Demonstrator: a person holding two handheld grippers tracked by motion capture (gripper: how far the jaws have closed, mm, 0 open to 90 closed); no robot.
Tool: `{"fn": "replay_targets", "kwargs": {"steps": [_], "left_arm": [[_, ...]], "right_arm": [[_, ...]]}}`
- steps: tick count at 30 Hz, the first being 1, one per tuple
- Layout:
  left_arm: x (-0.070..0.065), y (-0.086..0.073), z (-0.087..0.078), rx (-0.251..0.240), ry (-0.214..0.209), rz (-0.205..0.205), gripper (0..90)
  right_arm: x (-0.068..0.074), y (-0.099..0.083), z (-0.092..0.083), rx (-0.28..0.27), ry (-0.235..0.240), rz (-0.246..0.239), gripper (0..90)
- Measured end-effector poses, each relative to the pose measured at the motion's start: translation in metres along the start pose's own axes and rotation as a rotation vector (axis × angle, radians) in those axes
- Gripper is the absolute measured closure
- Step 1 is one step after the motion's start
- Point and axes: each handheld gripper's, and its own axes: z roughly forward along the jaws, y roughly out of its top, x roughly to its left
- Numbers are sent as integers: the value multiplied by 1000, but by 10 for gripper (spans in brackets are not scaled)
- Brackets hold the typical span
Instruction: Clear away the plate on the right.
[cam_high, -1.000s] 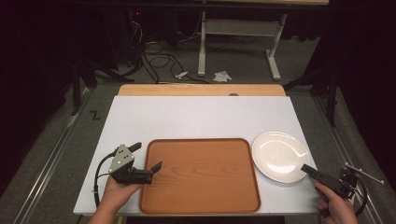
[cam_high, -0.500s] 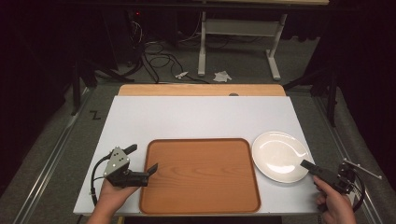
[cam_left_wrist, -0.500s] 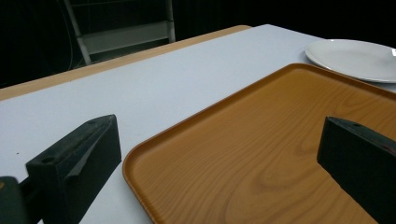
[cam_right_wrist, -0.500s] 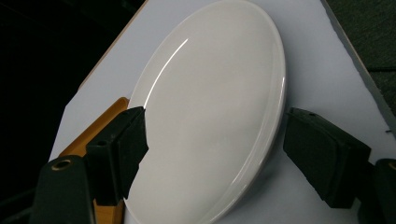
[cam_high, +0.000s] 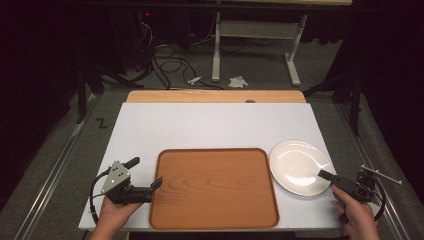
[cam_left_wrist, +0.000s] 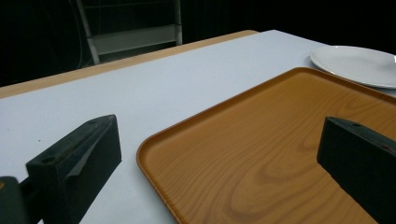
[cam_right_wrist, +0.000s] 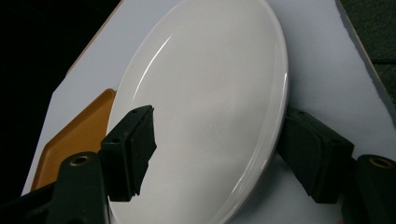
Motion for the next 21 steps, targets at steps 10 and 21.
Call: {"fn": "replay_targets", "kwargs": {"steps": [10, 21], "left_arm": [[0, -2, -5, 0, -1, 2, 3], [0, -2, -8, -5, 1, 1, 4]], "right_arm": [[-3, 3, -1, 20, 22, -2, 323], [-3, 3, -3, 24, 10, 9, 367]]}}
